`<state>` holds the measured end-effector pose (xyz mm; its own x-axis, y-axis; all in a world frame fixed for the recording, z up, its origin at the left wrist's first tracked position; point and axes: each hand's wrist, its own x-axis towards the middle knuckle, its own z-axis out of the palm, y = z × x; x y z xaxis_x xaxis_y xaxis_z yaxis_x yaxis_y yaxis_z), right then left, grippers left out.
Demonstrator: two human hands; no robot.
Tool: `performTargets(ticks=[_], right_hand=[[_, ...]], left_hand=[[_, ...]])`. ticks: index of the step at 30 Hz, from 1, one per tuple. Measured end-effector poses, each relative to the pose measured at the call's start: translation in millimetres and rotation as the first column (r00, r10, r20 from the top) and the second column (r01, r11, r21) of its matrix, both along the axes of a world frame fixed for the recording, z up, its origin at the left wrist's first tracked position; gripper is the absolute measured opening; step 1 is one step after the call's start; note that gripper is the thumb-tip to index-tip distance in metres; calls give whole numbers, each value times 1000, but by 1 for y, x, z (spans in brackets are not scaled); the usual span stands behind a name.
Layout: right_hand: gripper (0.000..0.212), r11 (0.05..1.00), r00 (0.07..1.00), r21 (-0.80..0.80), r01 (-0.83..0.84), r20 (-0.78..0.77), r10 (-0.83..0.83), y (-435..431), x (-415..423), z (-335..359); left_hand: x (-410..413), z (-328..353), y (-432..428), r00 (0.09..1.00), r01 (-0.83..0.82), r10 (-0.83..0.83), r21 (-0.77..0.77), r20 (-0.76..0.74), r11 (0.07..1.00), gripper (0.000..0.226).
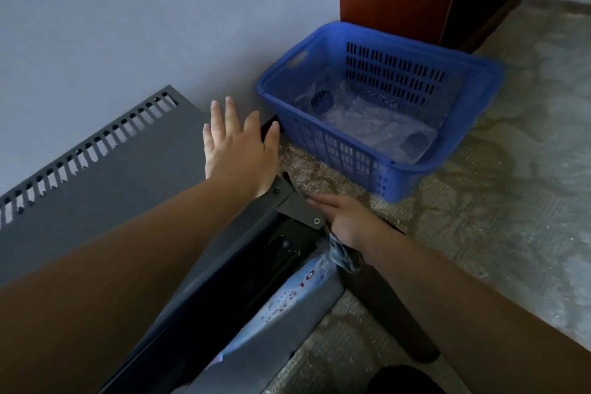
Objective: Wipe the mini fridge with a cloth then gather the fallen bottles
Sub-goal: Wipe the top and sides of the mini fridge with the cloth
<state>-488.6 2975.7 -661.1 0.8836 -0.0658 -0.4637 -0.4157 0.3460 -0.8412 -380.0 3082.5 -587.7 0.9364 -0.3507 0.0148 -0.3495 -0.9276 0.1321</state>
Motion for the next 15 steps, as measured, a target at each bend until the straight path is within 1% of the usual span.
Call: performTargets(ticks=[1, 3, 5, 8, 12, 13, 15], right_hand=[[25, 1000, 997, 13, -26, 75, 25, -4, -1, 7], [28, 998, 982, 0, -67, 178, 66, -7, -4, 13], [26, 998, 975, 3, -64, 213, 62, -1, -4, 8], [27, 999, 986, 22, -34, 162, 30, 4, -1, -16], [31, 1000, 1000, -28, -10, 24, 11, 3, -6, -46], [32, 999, 1000, -33, -15, 21, 16, 3, -9, -45], [31, 999, 997, 48, -3, 71, -1, 1, -13, -26]], left_hand=[[-1, 0, -2, 1000, 8, -8, -15, 12, 1000, 54], [-3, 0, -4, 1000, 1, 0, -36, 26, 999, 52], [-3, -3, -5, 999, 0, 2, -39, 54, 999, 52], [0, -4, -6, 997, 10, -7, -43, 79, 999, 51], [2, -3, -8, 998, 10, -6, -74, 57, 997, 50], [3, -3, -7, 999, 6, -2, -88, 53, 996, 50], [5, -4, -6, 999, -3, 8, -122, 40, 993, 51]])
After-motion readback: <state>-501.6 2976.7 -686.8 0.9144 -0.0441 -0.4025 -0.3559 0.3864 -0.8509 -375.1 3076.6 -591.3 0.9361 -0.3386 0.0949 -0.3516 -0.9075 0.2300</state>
